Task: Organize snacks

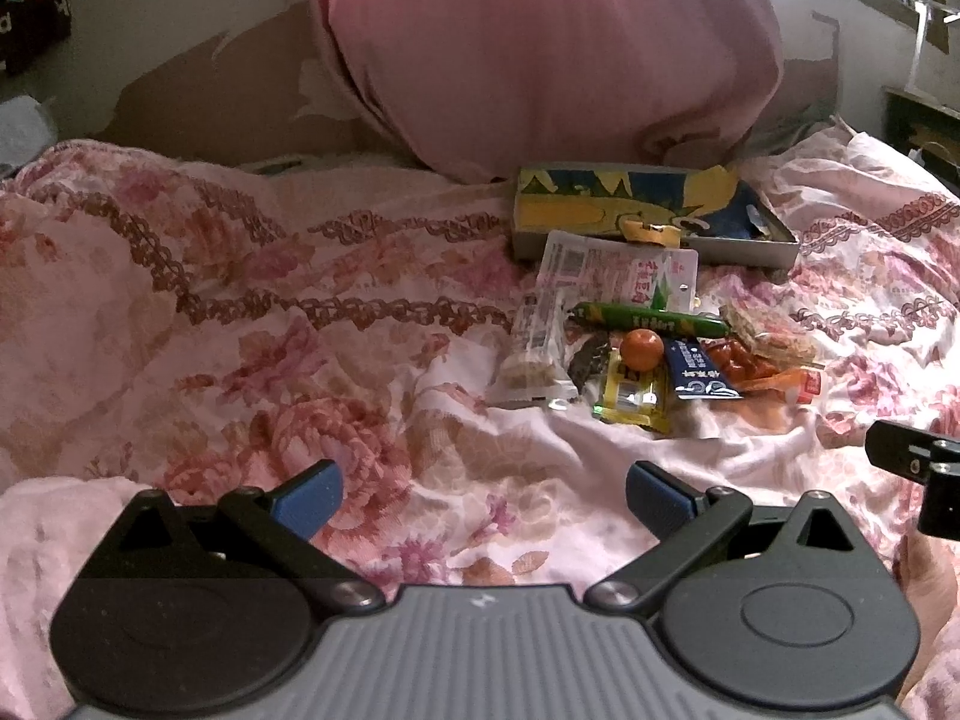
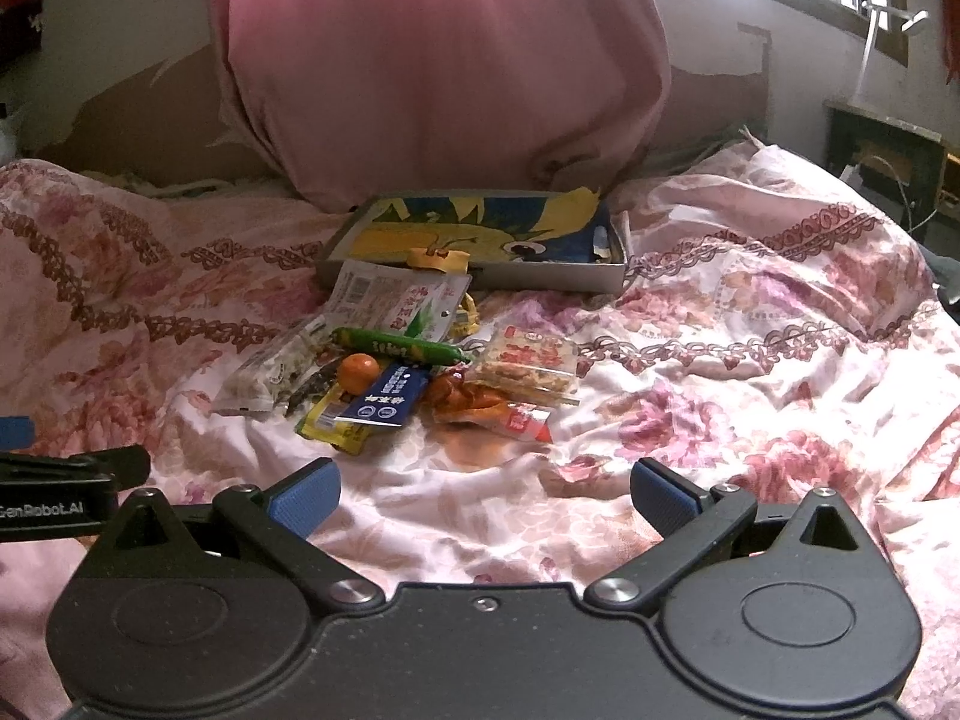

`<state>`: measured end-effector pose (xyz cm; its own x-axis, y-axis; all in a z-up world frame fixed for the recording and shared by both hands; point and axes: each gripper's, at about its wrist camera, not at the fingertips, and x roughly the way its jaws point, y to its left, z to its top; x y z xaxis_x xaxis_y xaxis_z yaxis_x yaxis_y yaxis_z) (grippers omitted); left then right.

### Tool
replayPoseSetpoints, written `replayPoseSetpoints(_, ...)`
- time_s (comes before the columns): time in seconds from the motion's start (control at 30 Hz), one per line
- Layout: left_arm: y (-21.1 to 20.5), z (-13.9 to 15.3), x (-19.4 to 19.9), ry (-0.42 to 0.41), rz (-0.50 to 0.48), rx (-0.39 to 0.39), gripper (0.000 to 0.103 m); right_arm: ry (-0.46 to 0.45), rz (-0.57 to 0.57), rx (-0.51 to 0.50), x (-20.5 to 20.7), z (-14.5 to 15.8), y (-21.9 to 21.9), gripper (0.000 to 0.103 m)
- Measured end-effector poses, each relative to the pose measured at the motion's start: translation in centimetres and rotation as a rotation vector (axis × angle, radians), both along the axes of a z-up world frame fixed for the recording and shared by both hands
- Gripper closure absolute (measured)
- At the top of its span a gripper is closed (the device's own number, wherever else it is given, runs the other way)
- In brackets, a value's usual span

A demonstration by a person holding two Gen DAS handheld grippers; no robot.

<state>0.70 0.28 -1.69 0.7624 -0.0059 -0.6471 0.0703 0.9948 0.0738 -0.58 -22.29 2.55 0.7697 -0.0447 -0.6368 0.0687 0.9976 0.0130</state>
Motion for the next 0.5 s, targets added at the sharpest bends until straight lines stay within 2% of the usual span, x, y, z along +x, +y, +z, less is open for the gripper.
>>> replayPoseSetpoints(0.27, -0.3, 1.1, 2.5, 0.063, -0.013, -0.013, 0.0, 0.011, 0.022, 0.042, 1.4, 0.3, -0.3, 0.001)
replayPoseSetpoints(0.5, -1.5, 2.0, 5.3, 0.067, -0.05, -0.01, 0.0, 0.027, 0.026, 0.12, 3.9, 0.9, -2.0, 0.001)
